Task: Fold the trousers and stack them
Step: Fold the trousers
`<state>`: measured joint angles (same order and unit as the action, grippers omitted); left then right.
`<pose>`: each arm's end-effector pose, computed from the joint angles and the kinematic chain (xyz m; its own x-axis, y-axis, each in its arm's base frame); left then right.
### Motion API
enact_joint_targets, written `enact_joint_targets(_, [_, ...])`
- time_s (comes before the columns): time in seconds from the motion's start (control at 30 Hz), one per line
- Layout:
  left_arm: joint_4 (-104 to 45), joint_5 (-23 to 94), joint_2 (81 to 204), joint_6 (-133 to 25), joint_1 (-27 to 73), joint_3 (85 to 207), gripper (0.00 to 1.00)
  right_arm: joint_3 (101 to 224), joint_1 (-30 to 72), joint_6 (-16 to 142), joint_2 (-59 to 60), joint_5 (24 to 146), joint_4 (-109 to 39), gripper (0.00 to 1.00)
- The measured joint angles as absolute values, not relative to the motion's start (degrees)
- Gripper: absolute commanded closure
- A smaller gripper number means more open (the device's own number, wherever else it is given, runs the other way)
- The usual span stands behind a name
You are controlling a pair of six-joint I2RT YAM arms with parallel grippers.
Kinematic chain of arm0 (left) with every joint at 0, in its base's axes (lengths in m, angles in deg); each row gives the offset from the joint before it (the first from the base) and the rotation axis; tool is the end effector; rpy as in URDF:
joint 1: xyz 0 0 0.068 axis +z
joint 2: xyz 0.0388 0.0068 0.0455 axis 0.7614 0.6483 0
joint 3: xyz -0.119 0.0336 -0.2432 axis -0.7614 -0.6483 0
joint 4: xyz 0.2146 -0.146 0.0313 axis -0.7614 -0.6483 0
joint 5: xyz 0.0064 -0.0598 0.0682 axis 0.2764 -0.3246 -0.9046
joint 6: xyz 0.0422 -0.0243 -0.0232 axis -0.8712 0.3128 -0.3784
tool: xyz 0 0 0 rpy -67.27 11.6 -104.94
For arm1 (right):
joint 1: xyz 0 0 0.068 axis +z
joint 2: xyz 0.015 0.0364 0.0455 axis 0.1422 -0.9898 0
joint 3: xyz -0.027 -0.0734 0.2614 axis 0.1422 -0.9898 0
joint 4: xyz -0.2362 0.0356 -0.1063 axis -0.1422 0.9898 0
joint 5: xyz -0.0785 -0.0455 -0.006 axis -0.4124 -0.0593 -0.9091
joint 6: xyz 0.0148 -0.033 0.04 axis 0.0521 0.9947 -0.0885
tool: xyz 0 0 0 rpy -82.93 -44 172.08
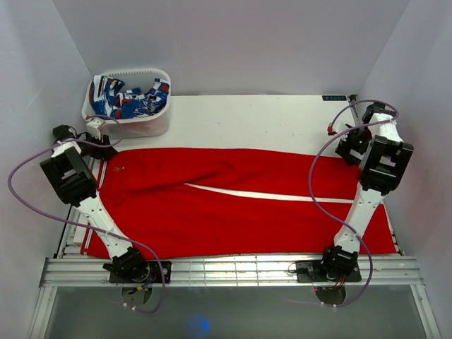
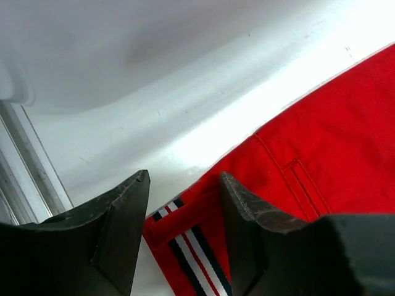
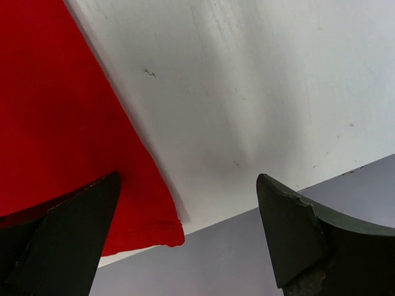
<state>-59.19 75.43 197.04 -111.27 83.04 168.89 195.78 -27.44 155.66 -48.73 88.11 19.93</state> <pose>0.4073 0.2374 0.1390 -0.5684 0.2019 -0.7976 0.4765 0.8711 -0.1190 0.4414 -0.1474 0.1722 -0.3553 -0.9150 -0.1913 -0.8978 0.3910 -0.2029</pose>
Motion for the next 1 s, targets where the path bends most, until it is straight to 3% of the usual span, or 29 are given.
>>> enact_joint_targets(0.07, [-60.3,75.5,196.8,-111.9,83.2,168.8,0.41,195.8,-27.5,156.2,-48.7,88.4,20.2,0.04])
enact_joint_targets(0.17, [-62.9,75.9,196.8,-113.0,83.7,169.2,0.61,195.8,-27.7,157.0,-48.7,89.1,21.5,0.03])
enact_joint_targets(0.3, [-67.9,76.4,196.9,-114.2,84.0,170.6,0.99,195.8,-27.7,157.5,-48.7,91.0,23.1,0.02])
enact_joint_targets(1.0, [-73.4,80.6,195.8,-108.1,84.4,173.4,1.00,200.0,-27.6,159.1,-48.7,98.9,25.8,0.00])
